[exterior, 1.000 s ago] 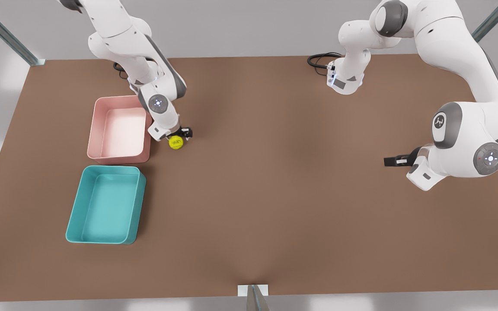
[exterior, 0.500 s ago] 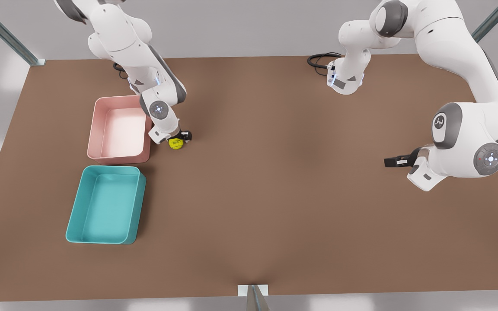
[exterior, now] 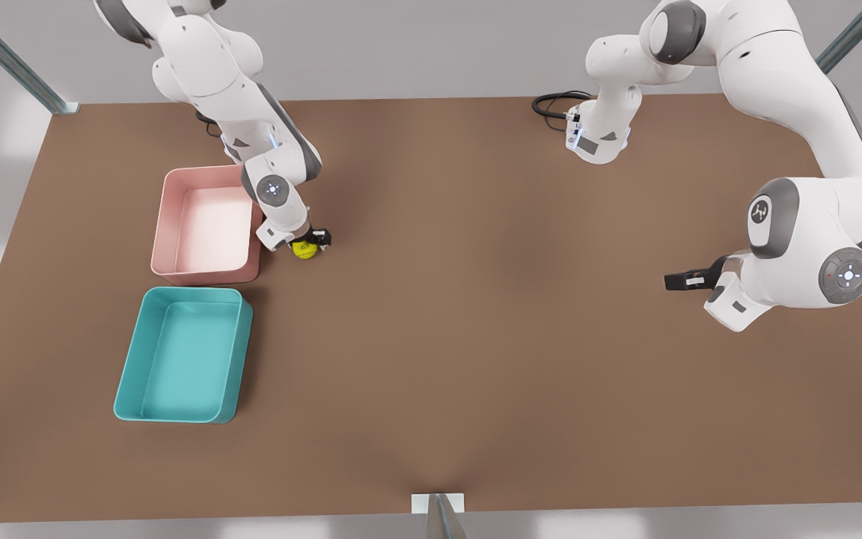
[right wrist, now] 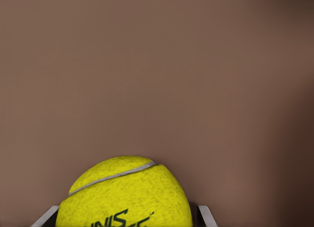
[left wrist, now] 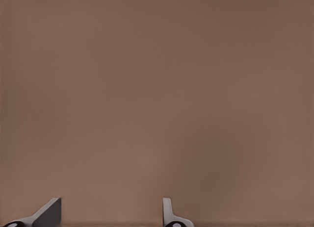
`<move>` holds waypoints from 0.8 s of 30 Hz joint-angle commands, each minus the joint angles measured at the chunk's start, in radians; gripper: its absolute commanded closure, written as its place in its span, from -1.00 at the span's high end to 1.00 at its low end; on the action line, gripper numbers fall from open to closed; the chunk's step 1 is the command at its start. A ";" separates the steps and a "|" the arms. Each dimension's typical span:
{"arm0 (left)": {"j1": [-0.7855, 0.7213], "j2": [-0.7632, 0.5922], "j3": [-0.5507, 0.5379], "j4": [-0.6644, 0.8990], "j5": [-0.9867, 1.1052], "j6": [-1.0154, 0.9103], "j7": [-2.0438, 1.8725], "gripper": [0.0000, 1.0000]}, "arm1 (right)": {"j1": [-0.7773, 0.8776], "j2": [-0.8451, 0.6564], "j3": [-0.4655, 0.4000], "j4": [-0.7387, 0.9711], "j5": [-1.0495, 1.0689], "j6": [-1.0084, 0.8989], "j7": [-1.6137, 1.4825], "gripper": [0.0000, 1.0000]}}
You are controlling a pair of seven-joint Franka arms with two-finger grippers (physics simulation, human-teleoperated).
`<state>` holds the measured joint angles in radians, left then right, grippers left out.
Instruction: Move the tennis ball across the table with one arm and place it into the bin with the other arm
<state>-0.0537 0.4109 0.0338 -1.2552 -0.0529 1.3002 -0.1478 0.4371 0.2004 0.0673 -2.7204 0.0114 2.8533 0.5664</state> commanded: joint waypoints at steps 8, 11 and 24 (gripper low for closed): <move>0.000 -0.003 -0.002 0.000 -0.005 -0.016 -0.001 1.00 | 0.000 0.001 0.000 -0.001 0.001 0.037 -0.013 0.51; -0.015 0.009 -0.002 0.000 -0.007 -0.015 -0.001 1.00 | -0.003 -0.010 0.000 -0.001 0.001 0.034 -0.028 0.26; -0.020 0.008 -0.041 0.002 -0.008 -0.018 -0.003 1.00 | -0.262 -0.067 -0.017 0.427 -0.002 -0.086 -0.709 0.26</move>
<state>-0.0737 0.4201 -0.0063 -1.2537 -0.0610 1.2833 -0.1499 0.2115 0.1311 0.0530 -2.3317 0.0130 2.8455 0.3867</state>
